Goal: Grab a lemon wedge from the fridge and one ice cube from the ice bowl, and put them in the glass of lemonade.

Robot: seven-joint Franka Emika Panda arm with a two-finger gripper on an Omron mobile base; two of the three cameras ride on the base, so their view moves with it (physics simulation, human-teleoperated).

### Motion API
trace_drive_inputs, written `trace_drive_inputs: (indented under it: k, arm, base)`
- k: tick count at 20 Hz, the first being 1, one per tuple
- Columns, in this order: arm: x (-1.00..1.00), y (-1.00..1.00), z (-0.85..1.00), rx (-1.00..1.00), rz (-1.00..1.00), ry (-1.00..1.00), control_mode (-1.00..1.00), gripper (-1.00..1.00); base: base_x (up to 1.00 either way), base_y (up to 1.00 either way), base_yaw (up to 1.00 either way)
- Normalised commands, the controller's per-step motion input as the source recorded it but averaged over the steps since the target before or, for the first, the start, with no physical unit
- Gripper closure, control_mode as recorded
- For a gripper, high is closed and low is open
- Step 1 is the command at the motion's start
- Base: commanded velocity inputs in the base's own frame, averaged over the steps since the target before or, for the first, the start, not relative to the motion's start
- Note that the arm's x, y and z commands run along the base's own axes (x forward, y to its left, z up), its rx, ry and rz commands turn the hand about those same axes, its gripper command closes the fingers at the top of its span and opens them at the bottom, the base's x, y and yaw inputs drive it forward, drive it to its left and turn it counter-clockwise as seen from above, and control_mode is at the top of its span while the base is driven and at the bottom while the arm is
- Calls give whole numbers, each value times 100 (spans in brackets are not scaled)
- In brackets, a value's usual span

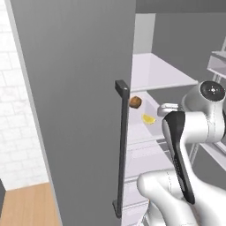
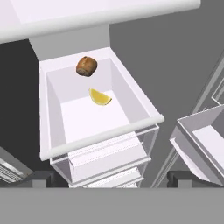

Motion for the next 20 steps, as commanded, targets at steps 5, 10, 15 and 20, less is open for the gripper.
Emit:
trace_drive_inputs:
  k: [5, 10, 15, 20]
  arm:
    - [0, 0, 0, 0, 0, 0, 100, -100]
    - [11, -9, 0, 0, 1, 0, -100, -100]
    - [18, 0, -3, 0, 3, 0, -100, -100]
    - [58, 0, -20, -1, 3, 0, -100, -100]
  base:
    - [-5, -25, 8]
    - [9, -11, 1]
    - [0, 0, 0]
    - [0, 0, 0]
